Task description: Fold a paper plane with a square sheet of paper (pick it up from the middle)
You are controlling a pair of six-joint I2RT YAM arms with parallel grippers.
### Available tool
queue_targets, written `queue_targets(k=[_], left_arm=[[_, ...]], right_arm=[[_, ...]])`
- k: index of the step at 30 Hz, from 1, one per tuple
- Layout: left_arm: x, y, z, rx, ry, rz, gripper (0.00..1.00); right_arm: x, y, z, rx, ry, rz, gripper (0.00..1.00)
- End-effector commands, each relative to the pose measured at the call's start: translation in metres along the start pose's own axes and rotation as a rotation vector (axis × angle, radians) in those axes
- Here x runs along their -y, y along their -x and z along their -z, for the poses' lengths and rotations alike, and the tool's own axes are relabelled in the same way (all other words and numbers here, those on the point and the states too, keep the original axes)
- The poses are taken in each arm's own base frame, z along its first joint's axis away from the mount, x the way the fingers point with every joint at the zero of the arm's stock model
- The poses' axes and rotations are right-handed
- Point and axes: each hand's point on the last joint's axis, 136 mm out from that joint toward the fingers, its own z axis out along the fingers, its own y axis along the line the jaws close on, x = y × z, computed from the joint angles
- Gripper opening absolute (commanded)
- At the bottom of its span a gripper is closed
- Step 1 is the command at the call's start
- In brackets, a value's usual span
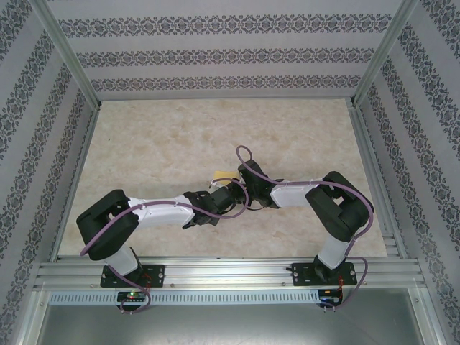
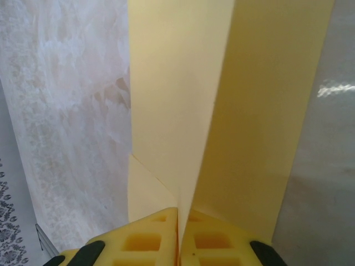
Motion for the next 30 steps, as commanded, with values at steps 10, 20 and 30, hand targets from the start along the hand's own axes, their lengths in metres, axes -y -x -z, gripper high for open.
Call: queue_targets(k=[10,20,30], left_arm=[[0.018,0.011,-0.002,0.061,-0.047,-0.041,0.29],[0.016,0.005,0.0,0.09,-0.071,-0.057,0.31],[0.017,0.015,0.008,0.183,-0.108,-0.069,0.35]], right_arm=[[-0.03,0.01,0.003,0.008,0.081,0.002,0.07],[-0.03,0.015,0.004,0.018,0.087,-0.031,0.07],[-0.025,0.016,0.004,0.018,0.081,-0.066,0.08]])
